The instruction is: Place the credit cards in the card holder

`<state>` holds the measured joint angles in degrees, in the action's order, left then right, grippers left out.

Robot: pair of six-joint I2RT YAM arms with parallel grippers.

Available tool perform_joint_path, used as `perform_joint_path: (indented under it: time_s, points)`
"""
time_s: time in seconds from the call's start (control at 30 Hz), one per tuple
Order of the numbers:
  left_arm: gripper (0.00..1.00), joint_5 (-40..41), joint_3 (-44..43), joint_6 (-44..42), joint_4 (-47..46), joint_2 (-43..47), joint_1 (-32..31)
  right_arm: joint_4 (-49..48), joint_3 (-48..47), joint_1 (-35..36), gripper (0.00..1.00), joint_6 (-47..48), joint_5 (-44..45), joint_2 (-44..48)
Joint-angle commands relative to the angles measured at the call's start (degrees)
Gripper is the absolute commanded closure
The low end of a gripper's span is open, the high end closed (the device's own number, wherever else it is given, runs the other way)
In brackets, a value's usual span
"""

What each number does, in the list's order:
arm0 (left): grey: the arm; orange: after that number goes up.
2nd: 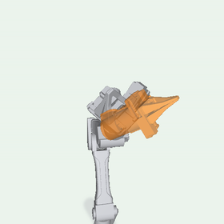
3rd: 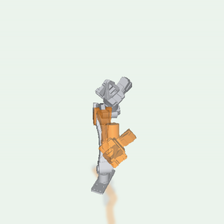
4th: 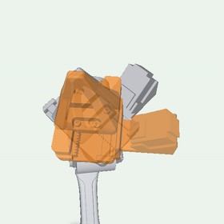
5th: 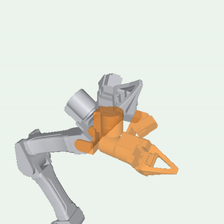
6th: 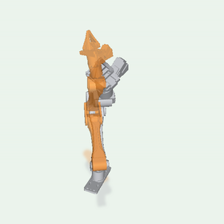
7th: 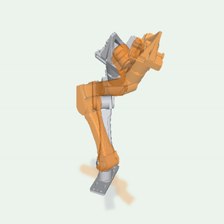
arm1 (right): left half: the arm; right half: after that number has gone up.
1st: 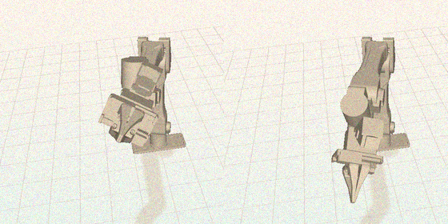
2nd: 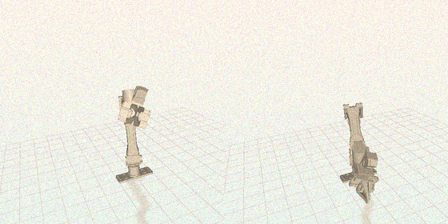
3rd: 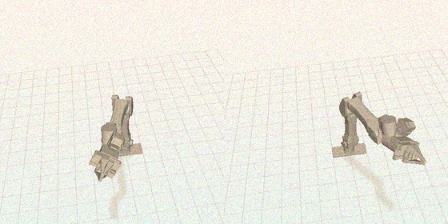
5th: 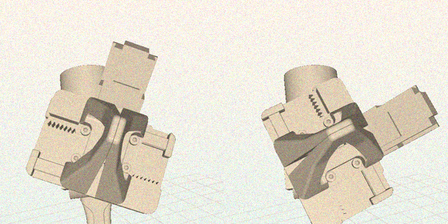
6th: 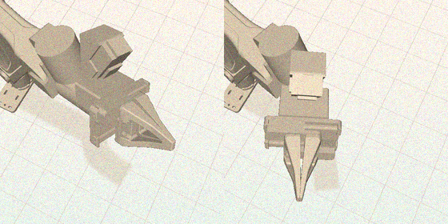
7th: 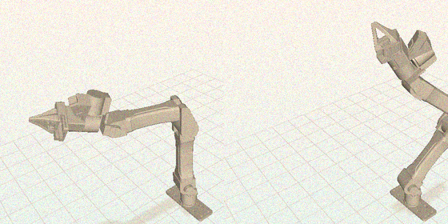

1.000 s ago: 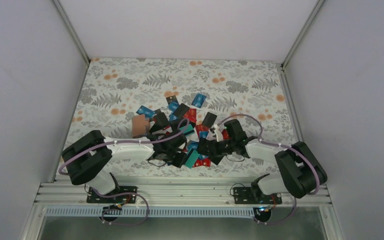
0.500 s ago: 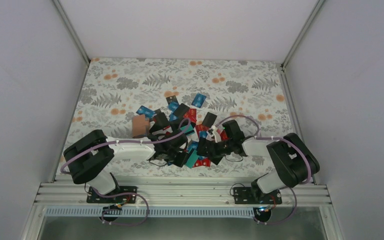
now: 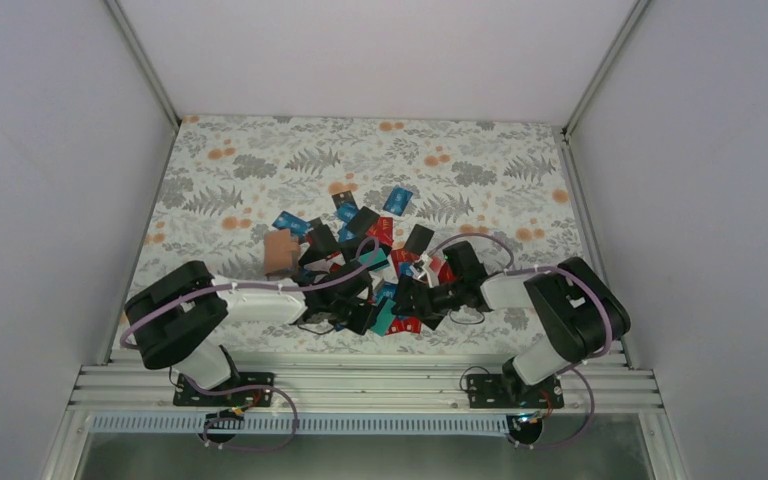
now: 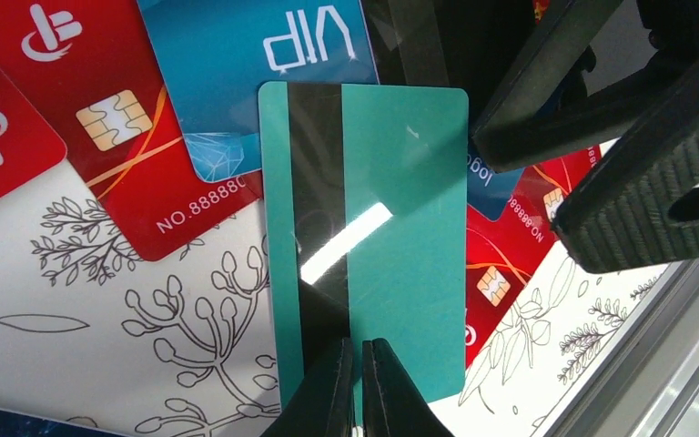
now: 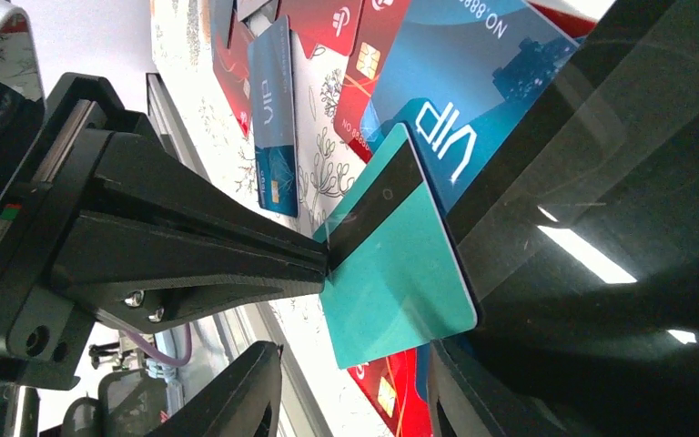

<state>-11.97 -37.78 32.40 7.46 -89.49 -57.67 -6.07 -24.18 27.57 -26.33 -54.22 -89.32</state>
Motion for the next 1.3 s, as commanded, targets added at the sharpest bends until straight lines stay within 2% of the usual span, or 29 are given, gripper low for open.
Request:
perform_joint_path:
  time_s: [0.0,0.17,0.37,0.57,0.83,1.07,1.27]
  points:
    - [0.93,1.35,1.93,0.38,2.00,0.04,-0.59,1.76,-0.50,-0.83,0.57,1.03,-1.21,0.24]
    - [0.90,3.97,0.08,0.64,6.68,7.54,-0.95,9.18,-2.19,-1.16,0.57,3.00,4.48,5.61]
    - [0.80,5.68,-0.23,-1.17,8.88,11.60,-1.05,10.03,-2.53,-1.22,0.56,1.76,7.59,7.13]
    - [0.78,9.20,-1.26,-0.94,8.88,8.20,-1.06,8.06,-2.83,-1.21,0.57,0.19,8.84,5.22]
    - [0.84,12.90,-0.77,-0.67,6.26,5.49,-0.88,9.18,-3.77,-0.57,0.58,-0.42,11.08,4.00]
    - [0.87,11.65,-1.73,-1.36,2.62,-0.17,-0.61,11.83,-5.13,1.36,0.59,-2.90,14.43,4.12]
    - [0.87,10.25,0.83,-1.37,-0.27,-1.09,-0.58,11.46,-6.73,4.27,0.60,-6.06,16.46,2.30]
